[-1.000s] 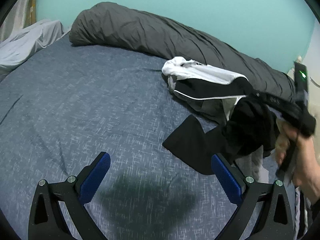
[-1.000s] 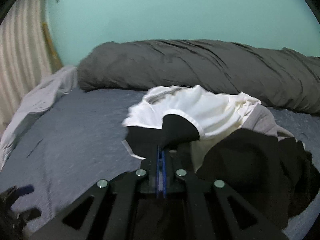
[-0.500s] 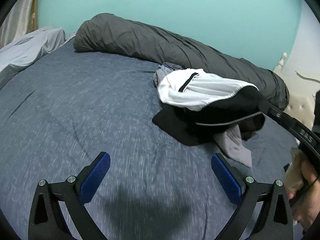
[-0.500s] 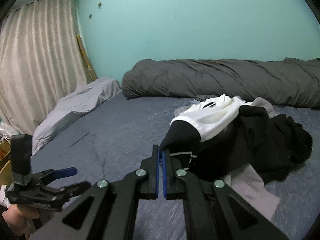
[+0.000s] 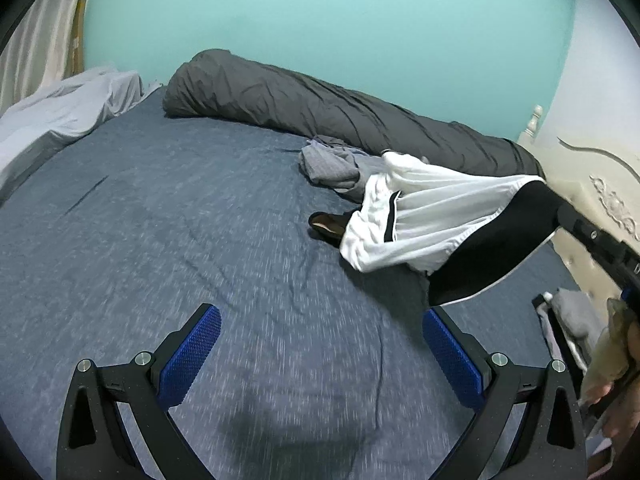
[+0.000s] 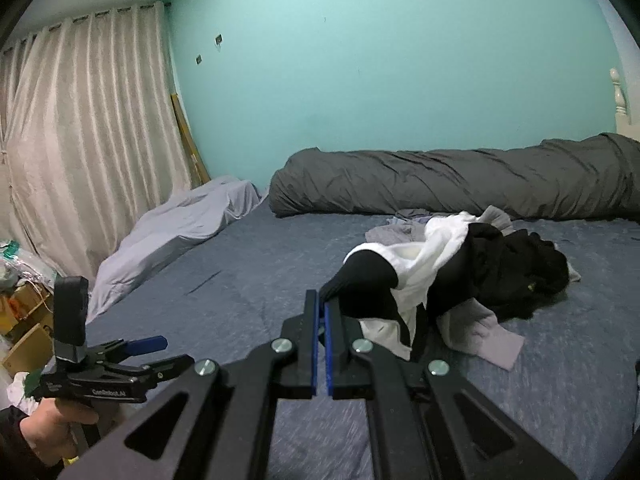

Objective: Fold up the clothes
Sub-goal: 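Lift the white shorts with the right tool out of the pile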

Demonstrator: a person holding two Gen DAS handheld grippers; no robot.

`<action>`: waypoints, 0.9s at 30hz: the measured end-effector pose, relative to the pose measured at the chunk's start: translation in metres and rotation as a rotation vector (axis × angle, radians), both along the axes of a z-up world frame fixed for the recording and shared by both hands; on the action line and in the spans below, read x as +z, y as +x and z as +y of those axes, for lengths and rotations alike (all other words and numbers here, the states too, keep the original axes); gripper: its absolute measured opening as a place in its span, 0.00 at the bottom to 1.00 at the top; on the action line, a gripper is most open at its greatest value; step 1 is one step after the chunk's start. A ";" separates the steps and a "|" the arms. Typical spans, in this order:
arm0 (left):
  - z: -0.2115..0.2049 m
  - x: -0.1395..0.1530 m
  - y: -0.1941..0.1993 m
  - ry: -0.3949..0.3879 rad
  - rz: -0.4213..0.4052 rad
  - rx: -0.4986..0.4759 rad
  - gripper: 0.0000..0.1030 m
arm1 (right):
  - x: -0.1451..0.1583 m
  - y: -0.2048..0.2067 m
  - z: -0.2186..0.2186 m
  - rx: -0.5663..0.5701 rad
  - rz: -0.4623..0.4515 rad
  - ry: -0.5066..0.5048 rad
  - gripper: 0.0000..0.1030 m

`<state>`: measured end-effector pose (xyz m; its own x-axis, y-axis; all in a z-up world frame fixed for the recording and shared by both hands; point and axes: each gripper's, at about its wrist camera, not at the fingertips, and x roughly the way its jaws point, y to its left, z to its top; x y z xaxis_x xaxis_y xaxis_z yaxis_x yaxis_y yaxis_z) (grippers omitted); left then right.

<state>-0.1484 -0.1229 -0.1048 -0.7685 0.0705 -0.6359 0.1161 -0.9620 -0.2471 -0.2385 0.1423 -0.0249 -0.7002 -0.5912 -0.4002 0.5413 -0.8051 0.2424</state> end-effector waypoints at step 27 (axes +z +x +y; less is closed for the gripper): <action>0.039 0.066 0.125 -0.001 0.073 -0.116 1.00 | 0.121 0.156 0.056 0.011 0.144 -0.081 0.02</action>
<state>-0.0238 -0.0837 -0.0389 -0.7998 0.1608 -0.5784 -0.0139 -0.9682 -0.2500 -0.0821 0.1980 0.0966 -0.7401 -0.6254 -0.2472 0.5838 -0.7800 0.2255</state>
